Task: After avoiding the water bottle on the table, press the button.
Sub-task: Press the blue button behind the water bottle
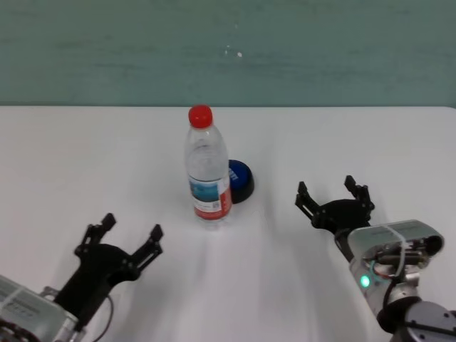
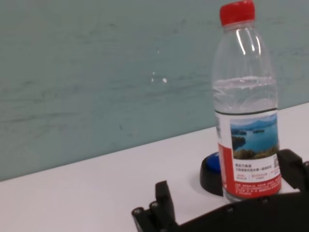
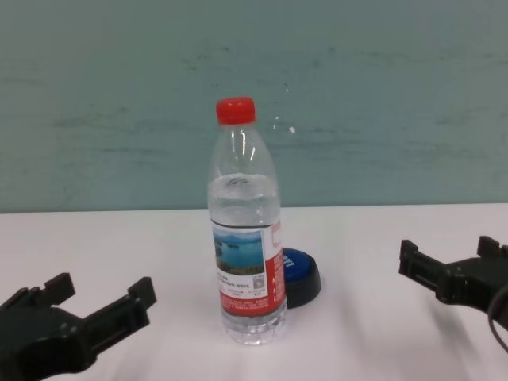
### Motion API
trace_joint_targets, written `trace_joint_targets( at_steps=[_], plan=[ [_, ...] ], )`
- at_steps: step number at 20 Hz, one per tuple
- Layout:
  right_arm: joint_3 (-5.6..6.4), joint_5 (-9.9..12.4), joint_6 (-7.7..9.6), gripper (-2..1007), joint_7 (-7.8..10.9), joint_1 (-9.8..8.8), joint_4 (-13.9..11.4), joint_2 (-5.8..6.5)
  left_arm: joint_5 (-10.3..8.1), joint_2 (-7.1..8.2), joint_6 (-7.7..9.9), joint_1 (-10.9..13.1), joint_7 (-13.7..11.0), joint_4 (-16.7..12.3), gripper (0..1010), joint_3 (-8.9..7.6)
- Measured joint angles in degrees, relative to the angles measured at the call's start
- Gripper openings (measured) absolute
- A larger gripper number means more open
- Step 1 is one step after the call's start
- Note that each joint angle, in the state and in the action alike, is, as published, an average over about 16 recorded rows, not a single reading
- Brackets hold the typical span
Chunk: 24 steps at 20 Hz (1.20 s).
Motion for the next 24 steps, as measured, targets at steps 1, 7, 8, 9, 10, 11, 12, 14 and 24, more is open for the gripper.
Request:
trace_joint_targets(
  at_steps=[1, 7, 8, 9, 10, 11, 12, 14, 24],
  plan=[
    [0.0, 0.0, 0.0, 1004, 0.0, 0.0, 0.0, 0.0, 0.18, -0.05, 0.01, -0.1, 0.1, 0.1, 1010, 0.14],
    [0.0, 0.0, 0.0, 1004, 0.0, 0.0, 0.0, 0.0, 1.13, -0.51, 0.15, -0.5, 0.6, 0.5, 1010, 0.84],
    [0.0, 0.0, 0.0, 1004, 0.0, 0.0, 0.0, 0.0, 1.31, -0.6, 0.12, -0.6, 0.7, 0.5, 1010, 0.95],
    [0.0, 0.0, 0.0, 1004, 0.0, 0.0, 0.0, 0.0, 1.48, -0.7, 0.1, -0.7, 0.8, 0.6, 1010, 1.05],
    [0.0, 0.0, 0.0, 1004, 0.0, 0.0, 0.0, 0.01, 1.65, -0.8, 0.09, -0.8, 0.9, 0.7, 1010, 1.15],
    [0.0, 0.0, 0.0, 1004, 0.0, 0.0, 0.0, 0.0, 1.81, -0.89, 0.08, -0.9, 1.0, 0.8, 1010, 1.24],
    [0.0, 0.0, 0.0, 1004, 0.0, 0.0, 0.0, 0.01, 1.95, -0.99, 0.08, -1.0, 1.1, 0.9, 1010, 1.33],
    [0.0, 0.0, 0.0, 1004, 0.0, 0.0, 0.0, 0.0, 2.23, -1.18, 0.1, -1.2, 1.2, 1.1, 1010, 1.49],
    [0.0, 0.0, 0.0, 1004, 0.0, 0.0, 0.0, 0.0, 3.43, -1.98, 0.12, -2.0, 1.8, 2.0, 1010, 2.31]
  ],
)
